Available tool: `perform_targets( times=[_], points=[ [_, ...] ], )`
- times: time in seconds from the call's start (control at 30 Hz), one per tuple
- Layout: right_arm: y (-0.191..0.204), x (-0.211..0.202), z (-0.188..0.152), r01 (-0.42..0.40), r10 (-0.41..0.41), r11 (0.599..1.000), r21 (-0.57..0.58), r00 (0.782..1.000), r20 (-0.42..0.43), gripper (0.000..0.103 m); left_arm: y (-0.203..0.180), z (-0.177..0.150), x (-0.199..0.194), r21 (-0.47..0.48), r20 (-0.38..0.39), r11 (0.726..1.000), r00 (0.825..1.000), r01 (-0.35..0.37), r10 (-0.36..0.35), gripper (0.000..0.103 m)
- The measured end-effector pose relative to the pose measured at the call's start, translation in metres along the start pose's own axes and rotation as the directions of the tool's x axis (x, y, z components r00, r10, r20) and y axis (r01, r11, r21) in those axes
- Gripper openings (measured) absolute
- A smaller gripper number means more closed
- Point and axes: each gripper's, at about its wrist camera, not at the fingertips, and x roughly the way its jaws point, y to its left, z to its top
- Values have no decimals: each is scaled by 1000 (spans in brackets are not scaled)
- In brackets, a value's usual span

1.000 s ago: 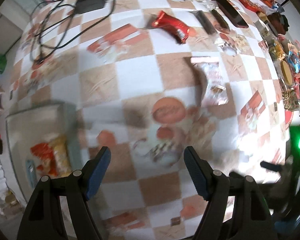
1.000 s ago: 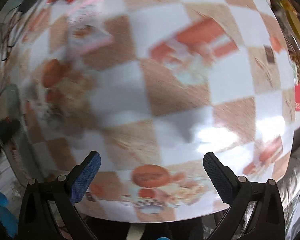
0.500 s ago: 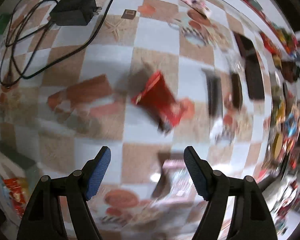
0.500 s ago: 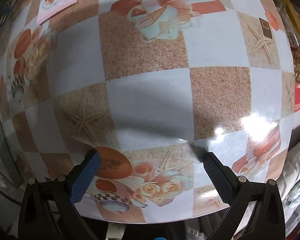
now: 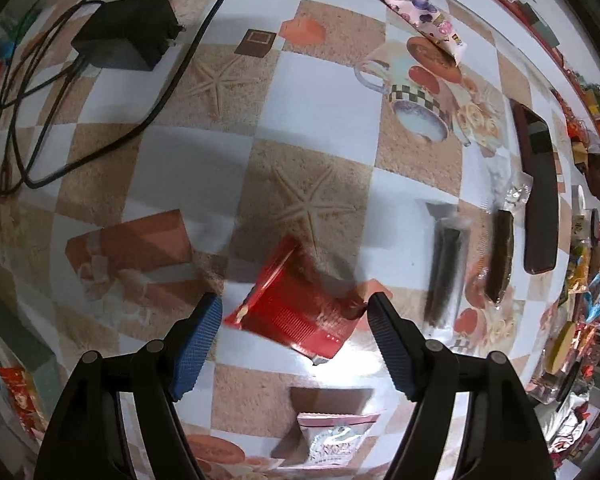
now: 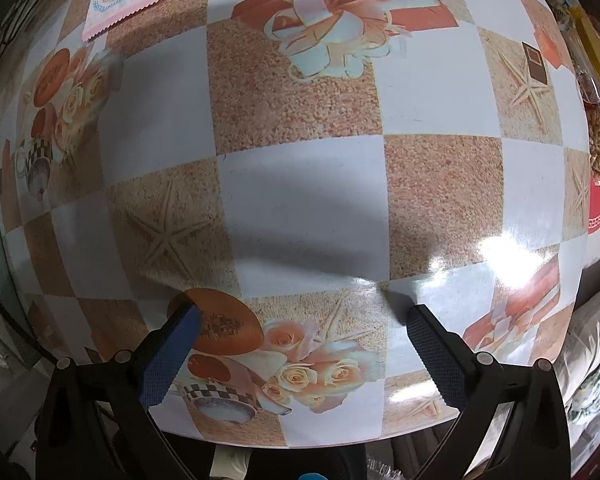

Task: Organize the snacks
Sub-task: 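Grasp the red pack with left tool while right tool grasps the pink Crispy Cranberry pack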

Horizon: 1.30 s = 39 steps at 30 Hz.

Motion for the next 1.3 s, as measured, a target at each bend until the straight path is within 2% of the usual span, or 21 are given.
perform_targets(
  times=[0.07,0.13,0.17,0.23,0.37,0.53,0.6,0.7,0.73,0.77,0.83,0.97,1.13,1.17,1.3],
  points=[
    [4,4,-1,1,-1,1000,1,1000,3,103,2,2,0,21,9,1000,1000,-21,20,59],
    [6,4,-1,2,-2,1000,2,1000,3,103,8,-2,0,48,24,999,1000,-16,15,54],
    [7,4,-1,2,-2,1000,3,1000,3,103,11,-6,-1,62,27,998,1000,-17,15,34],
    [7,4,-1,2,-2,1000,2,1000,5,103,15,-23,-1,112,31,993,999,-46,43,25],
    [10,2,-3,3,-3,1000,2,1000,15,103,31,-61,1,215,28,974,997,-70,66,25],
    [11,-1,-8,5,-5,1000,2,999,37,103,68,-134,2,284,-3,956,997,-75,79,25],
    [11,-1,-11,5,-6,1000,3,999,38,103,87,-162,2,288,-9,955,997,-76,82,25],
    [9,1,-7,5,-5,1000,1,1000,5,103,108,-182,-1,267,-5,961,998,-66,70,27],
    [9,2,-3,6,-5,1000,4,1000,-26,103,116,-184,-2,250,-10,967,999,-48,52,34],
    [9,2,1,0,0,1000,13,999,-50,103,120,-185,-2,238,-14,971,999,-40,45,46],
    [10,-4,13,-46,47,998,38,999,-22,103,132,-184,-4,214,-10,976,999,-36,39,60],
    [22,-32,48,-114,111,992,50,991,69,103,152,-188,-11,207,15,978,1000,-30,28,70],
    [53,-60,98,-139,135,990,8,976,169,103,161,-190,-10,193,4,981,1000,-30,30,71],
    [58,-63,108,-141,138,990,7,974,182,103,149,-181,-7,190,4,981,1000,-31,31,71],
    [73,-67,136,-138,135,990,3,969,206,103,150,-171,-9,189,15,982,1000,-30,28,73]
  ],
)
